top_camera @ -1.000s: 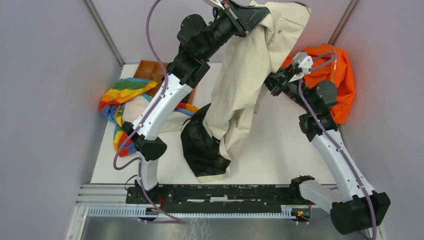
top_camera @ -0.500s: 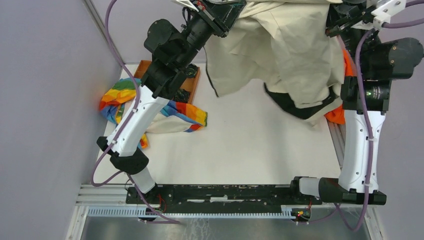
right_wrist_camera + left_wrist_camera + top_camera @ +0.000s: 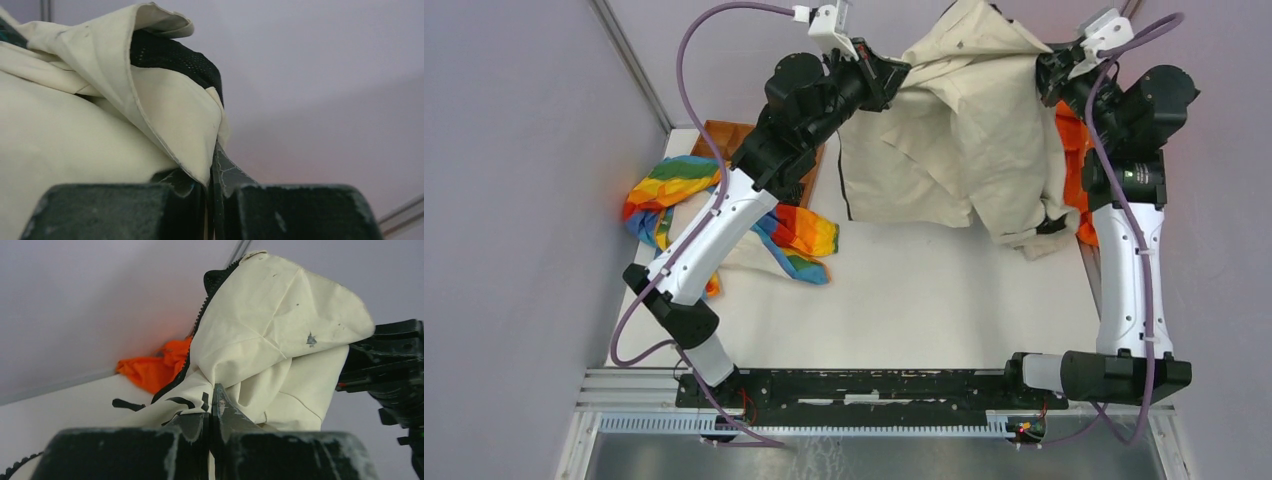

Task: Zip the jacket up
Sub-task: Place the jacket at the center of the board.

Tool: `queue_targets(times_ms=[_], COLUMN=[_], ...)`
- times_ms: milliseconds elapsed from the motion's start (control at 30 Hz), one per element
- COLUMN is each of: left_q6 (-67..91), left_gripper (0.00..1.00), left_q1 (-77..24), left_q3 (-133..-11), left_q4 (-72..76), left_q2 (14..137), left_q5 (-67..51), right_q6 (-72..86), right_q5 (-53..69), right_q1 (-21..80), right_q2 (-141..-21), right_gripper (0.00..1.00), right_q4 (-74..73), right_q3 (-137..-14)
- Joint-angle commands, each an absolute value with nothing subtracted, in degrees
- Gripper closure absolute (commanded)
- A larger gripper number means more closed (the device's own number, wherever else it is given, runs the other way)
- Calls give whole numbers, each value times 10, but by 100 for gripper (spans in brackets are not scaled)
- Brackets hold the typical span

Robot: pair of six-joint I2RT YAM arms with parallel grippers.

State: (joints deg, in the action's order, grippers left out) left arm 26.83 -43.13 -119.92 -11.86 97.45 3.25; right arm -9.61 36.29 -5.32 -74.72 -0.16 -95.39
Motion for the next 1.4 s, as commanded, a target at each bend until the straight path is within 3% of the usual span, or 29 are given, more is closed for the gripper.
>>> queue_targets(times_ms=[0, 67, 133, 333, 400, 467, 567, 667, 800, 933, 1133, 1367], left_q6=[223, 235, 250, 294, 304, 307, 303, 283, 259, 262, 408, 427], left_gripper=[98, 98, 98, 95, 84, 66, 42, 33, 31, 29, 29, 28], left_q1=[-412, -394, -371, -306, -295, -286, -277, -275, -274, -274, -297, -425], left_q3=[-1152, -1104, -1046, -902, -876, -862, -862, -859, -807, -729, -523, -432], left_q4=[-182, -206, -213, -184, -183, -191, -229, -272, -281, -260, -86, -2], left_q2=[922, 906, 889, 853, 857, 867, 884, 876, 808, 709, 594, 561], left_q5=[80, 83, 79, 29, 9, -9, -33, -31, -30, -90, -239, -91], right_q6=[-138, -142, -167, -273, -316, -322, -293, -295, -304, -306, -299, -272], right_q5=[469, 496, 521, 563, 542, 504, 464, 424, 438, 457, 446, 452], right_q1=[-59, -59, -57, -15, 29, 64, 74, 73, 70, 68, 62, 26], right_q2=[-713, -707, -707, -719, -721, -726, -745, -770, -780, -772, -762, -756], right_gripper=[89, 89, 100, 100, 100, 100, 87, 73, 50, 37, 32, 35], right_q4=[28, 5, -47, -246, -301, -326, -332, -354, -367, -366, -348, -332], right_q3=[-913, -872, -840, -759, -731, -704, -678, -682, -678, -657, -604, -580])
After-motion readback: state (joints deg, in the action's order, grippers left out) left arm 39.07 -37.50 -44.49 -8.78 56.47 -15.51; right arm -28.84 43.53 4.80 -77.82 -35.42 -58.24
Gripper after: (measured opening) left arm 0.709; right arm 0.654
